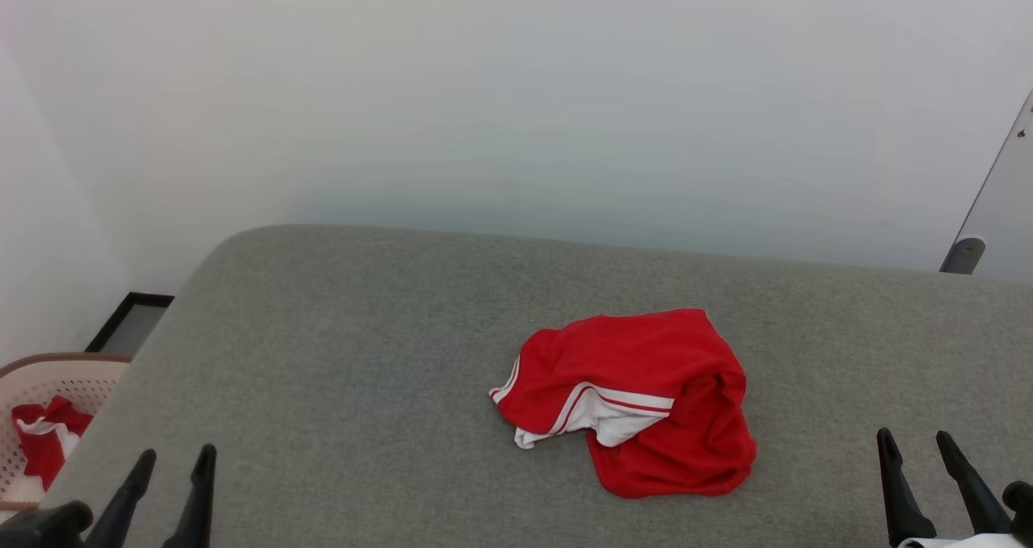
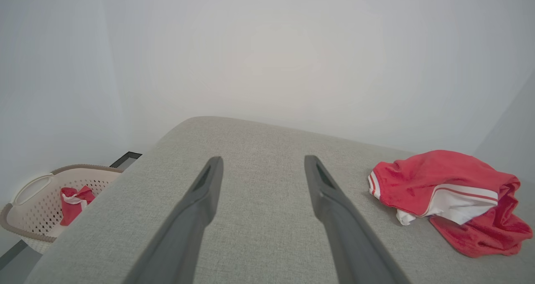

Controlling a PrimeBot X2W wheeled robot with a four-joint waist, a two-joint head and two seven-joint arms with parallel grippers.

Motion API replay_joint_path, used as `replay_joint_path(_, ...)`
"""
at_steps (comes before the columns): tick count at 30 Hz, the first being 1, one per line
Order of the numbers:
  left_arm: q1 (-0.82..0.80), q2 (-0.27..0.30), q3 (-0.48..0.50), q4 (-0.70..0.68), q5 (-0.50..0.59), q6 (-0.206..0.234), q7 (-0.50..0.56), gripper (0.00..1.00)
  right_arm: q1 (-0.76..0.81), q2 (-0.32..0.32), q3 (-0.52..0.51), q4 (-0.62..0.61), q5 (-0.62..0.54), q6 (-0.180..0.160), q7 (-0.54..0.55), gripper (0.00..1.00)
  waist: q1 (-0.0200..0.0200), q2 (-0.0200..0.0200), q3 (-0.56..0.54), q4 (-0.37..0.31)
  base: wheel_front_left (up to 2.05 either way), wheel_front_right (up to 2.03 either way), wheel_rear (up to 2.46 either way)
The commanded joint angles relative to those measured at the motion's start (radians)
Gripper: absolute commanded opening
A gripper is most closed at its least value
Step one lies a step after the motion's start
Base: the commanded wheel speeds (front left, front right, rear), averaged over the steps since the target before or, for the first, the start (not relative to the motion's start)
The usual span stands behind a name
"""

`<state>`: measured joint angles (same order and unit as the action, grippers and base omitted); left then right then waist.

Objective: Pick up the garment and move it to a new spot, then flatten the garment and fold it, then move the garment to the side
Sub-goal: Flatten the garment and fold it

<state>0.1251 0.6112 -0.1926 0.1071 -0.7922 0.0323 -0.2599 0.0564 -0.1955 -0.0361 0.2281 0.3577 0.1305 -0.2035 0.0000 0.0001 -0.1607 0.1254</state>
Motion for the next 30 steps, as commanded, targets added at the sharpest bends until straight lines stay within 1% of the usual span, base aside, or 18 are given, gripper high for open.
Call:
replay_joint_path(1,-0.002,-0.002,-0.003,-0.005,-0.006,-0.007,0.002,1.0,0.003,0.0,0.001,-0.005,-0.007,0.0,-0.001,1.0,0.0,-0.0001,0.005,-0.002,0.0,0.0,0.0)
replay_joint_path(6,-0.023,0.003,-0.011,-0.016,-0.014,-0.004,0.032,1.0,-0.009,-0.003,0.004,-0.007,-0.01,0.0,0.005,1.0,0.0,-0.0001,0.015,-0.009,0.0,0.0,0.0)
replay_joint_path(12,-0.078,0.023,-0.032,-0.043,-0.02,-0.007,0.109,1.0,-0.037,-0.005,0.024,-0.01,-0.011,0.0,0.01,1.0,0.0,-0.0001,0.041,-0.035,0.0,0.0,0.0)
replay_joint_path(16,-0.136,0.036,-0.052,-0.059,-0.031,-0.007,0.183,1.0,-0.055,-0.006,0.034,-0.013,-0.012,0.0,0.011,1.0,0.0,-0.0001,0.065,-0.056,0.0,0.0,0.0)
replay_joint_path(24,-0.29,0.051,-0.107,-0.054,-0.072,-0.02,0.387,1.0,-0.092,0.001,0.053,-0.008,-0.013,0.0,0.0,1.0,0.0,-0.0001,0.126,-0.112,0.0,0.0,0.0)
replay_joint_path(30,-0.421,0.047,-0.154,-0.022,-0.113,-0.026,0.56,1.0,-0.127,0.007,0.073,-0.003,-0.013,0.0,-0.011,1.0,0.0,-0.0001,0.183,-0.163,0.0,0.0,0.0)
